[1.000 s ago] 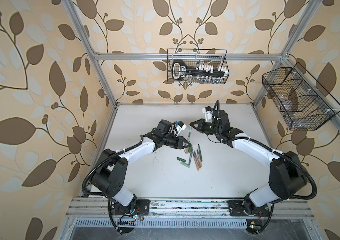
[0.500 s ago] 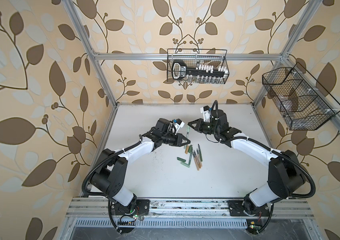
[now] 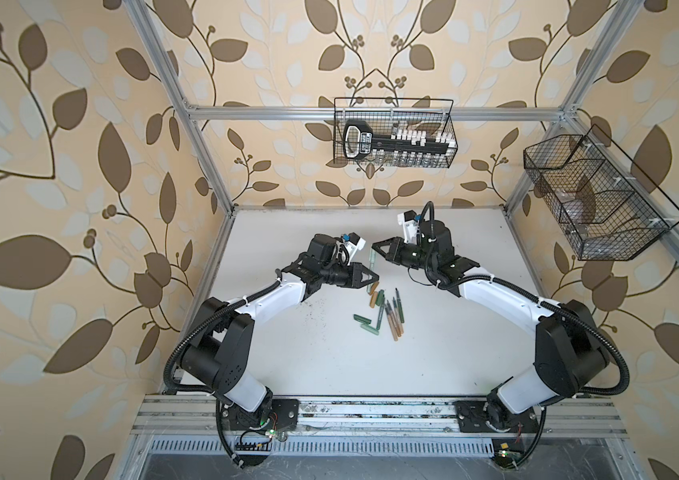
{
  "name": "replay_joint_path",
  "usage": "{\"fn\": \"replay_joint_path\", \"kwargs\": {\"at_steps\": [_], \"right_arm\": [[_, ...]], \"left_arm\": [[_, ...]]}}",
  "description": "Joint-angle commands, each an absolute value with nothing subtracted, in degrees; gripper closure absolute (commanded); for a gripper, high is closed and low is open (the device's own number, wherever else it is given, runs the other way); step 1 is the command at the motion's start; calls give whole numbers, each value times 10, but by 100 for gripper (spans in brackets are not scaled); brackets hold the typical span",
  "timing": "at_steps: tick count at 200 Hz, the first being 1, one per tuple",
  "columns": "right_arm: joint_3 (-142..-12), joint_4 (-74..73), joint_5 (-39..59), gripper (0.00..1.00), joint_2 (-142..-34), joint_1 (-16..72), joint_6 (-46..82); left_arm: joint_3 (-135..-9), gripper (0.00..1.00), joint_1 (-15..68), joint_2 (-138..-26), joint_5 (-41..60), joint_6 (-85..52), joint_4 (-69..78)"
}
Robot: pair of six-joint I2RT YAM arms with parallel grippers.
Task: Insert the pens into the pen caps
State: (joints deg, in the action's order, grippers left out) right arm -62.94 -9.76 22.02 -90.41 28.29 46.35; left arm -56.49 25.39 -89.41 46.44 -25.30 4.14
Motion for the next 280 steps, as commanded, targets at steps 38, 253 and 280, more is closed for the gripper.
{"fn": "replay_joint_path", "kwargs": {"at_steps": [38,253,280], "right_arm": [[-588,-134,317,97,-909,325,455],[-664,127,222,99,-865,389,435],[-617,31,251,83,-834,346,469]], "left_arm": [[-594,100,184,-855,508,-240,66],[-607,100,183,-806,385,-193,95],[-611,100,183,-809,422,-192,79]]}}
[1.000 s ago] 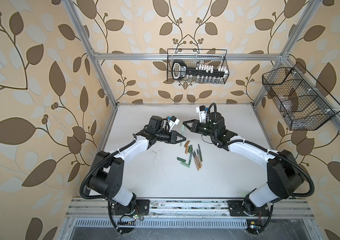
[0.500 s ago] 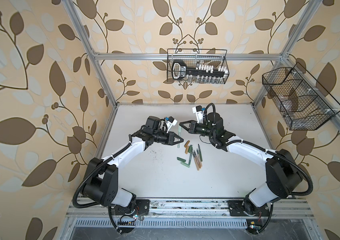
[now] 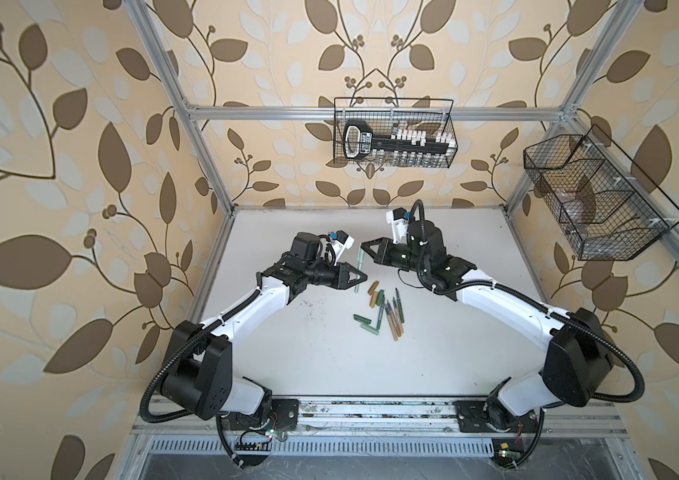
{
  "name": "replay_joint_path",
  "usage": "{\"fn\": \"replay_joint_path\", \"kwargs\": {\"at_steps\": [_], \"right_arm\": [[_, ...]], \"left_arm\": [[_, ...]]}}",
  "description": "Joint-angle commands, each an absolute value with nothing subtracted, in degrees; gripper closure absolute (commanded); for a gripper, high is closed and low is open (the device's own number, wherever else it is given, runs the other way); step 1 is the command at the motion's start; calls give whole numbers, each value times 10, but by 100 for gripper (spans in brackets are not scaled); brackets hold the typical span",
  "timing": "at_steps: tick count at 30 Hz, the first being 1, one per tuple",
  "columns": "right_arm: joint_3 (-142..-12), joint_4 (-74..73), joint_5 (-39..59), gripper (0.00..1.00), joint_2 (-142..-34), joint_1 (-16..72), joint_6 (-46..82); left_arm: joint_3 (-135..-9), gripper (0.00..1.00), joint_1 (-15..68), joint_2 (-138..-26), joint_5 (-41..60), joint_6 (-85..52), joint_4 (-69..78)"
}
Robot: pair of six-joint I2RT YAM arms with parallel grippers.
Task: Insert the pens into the pen caps
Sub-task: 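Hold the capped pen with the right gripper while the left gripper releases it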
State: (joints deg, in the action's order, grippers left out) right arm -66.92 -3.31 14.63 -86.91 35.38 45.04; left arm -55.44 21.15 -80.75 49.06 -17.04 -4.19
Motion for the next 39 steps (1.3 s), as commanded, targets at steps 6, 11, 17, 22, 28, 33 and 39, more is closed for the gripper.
{"fn": "replay_joint_path", "kwargs": {"at_steps": [6,11,17,22,28,33,39], "right_arm": [[-599,-36,289,65,-808,313,474],[-602,-118,382,45,-810,279,479],[-641,-145,426,38,-850,271,480],[-655,-148,436,37,-873,269,471],[-655,-169,437,41,-888,270,472],[-653,-197,433,49,-893,273,482],[-651,-204,433,71,-898,278,484]], "left_arm": [[-606,100,183,-807,445,-181,51],[-604,100,185,-808,522,-171,18],[-615,100,190,-810,582,-158,-19],[-631,100,194,-814,619,-141,-61],[-640,100,196,-816,649,-132,-93],[-654,100,200,-837,663,-112,-123],[-669,100,201,-849,659,-100,-140]]}}
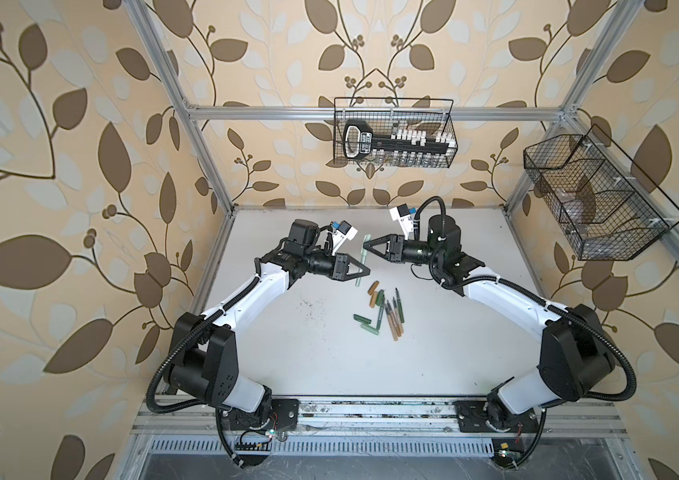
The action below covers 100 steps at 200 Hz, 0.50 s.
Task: Insert the pens into the pen caps
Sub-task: 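Hold the capped pen with the right gripper while the left gripper releases it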
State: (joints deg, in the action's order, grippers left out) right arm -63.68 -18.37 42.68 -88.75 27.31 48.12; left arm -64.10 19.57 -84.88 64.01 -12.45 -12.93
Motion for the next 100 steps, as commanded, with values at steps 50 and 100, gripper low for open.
{"fn": "replay_joint_path", "kwargs": {"at_steps": [50,100], "right_arm": [[-639,-183,436,95,-901,291,480],[-623,-174,439,98,-905,313,479]], "left_arm": [[-695,100,201,-872,642,-106,-121],[-707,100,201,-902,626,-208,31]]}}
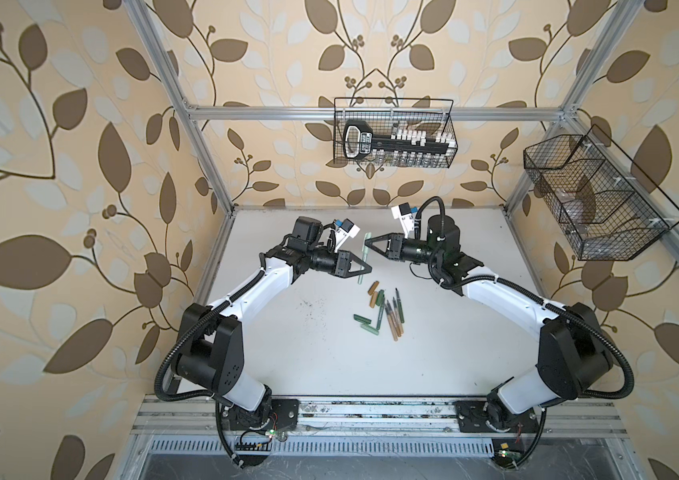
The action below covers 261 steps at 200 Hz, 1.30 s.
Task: Insert the pens into the pen caps
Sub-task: 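Hold the capped pen with the right gripper while the left gripper releases it, then carry the capped light green pen away and lay it down with the right gripper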
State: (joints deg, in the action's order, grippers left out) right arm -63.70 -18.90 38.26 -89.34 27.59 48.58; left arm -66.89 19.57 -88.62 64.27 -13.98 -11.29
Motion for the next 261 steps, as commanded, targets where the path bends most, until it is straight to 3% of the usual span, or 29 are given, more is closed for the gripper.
{"fn": "replay_joint_path", "kwargs": {"at_steps": [1,51,59,72,80,89,93,97,100,134,189,220,261], "right_arm": [[-623,-175,438,98,-906,313,479],[-627,-184,403,99,-905,282,504],[-627,-184,396,99,-905,271,509],[-628,-183,383,99,-907,251,516],[-629,-179,376,99,-909,234,518],[-632,-165,369,99,-911,216,512],[-634,-158,369,99,-913,209,507],[-635,-148,367,99,-914,202,501],[-635,-140,365,99,-916,196,497],[-671,27,336,99,-947,133,389],[-851,418,52,98,-1093,63,154],[-906,496,-47,95,-1159,29,113],[-914,510,-72,90,-1187,6,89]], "left_arm": [[-708,100,201,-903,626,-210,33],[-716,100,202,-922,622,-212,24],[-717,90,202,-921,618,-202,5],[-717,62,201,-921,617,-190,-28],[-718,51,201,-923,614,-178,-56],[-715,29,201,-921,601,-160,-92],[-710,24,201,-920,598,-156,-101],[-704,5,201,-916,594,-154,-106],[-699,2,201,-913,592,-152,-107],[-642,1,200,-870,535,-146,-131],[-665,1,200,-865,443,-128,-235],[-657,1,200,-850,411,-138,-234],[-627,1,200,-836,352,-175,-203]]}}
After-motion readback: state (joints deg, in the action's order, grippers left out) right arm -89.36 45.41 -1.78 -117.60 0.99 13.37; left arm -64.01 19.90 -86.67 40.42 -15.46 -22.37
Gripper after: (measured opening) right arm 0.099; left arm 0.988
